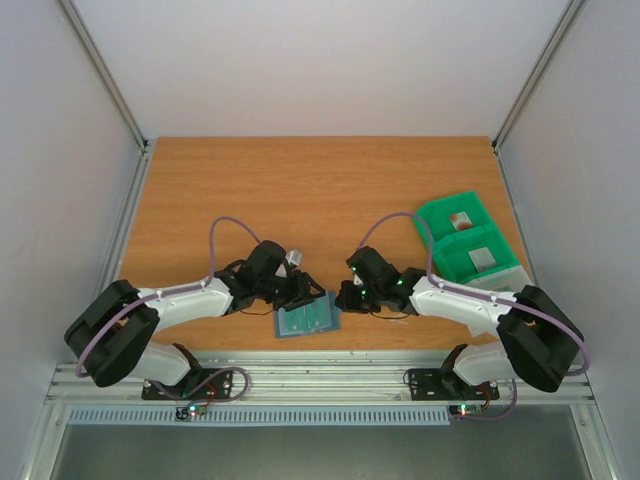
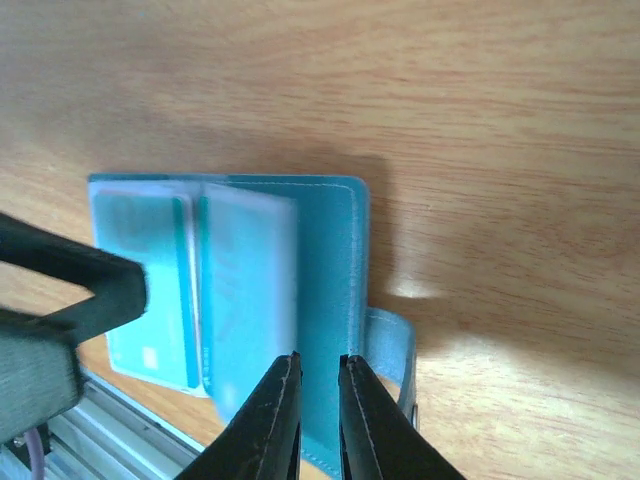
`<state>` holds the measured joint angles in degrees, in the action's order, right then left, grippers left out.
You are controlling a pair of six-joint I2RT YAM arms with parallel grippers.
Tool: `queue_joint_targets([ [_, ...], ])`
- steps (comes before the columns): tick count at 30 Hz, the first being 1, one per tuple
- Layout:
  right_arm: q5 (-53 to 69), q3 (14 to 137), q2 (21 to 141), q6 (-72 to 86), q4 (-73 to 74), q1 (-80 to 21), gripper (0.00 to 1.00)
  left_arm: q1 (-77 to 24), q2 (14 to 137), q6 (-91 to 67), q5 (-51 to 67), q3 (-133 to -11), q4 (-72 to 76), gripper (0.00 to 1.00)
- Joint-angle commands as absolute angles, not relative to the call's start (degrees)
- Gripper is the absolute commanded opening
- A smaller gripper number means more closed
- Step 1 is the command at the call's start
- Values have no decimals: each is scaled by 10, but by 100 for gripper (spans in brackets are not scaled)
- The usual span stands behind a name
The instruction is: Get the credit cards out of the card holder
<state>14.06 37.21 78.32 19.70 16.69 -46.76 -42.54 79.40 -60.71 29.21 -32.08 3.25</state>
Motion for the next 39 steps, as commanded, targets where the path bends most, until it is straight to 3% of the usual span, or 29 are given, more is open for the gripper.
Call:
queue_joint_targets([
  [1,106,368,751,192,179,-466,12,-430,803,-608,288,-337,65,44],
  [13,191,384,766,191,115,-466,14,-429,727,-566,183,-322,-84,43],
  [39,210,389,908,204,95,-467,10,-425,773,-599,218,-259,45,39],
])
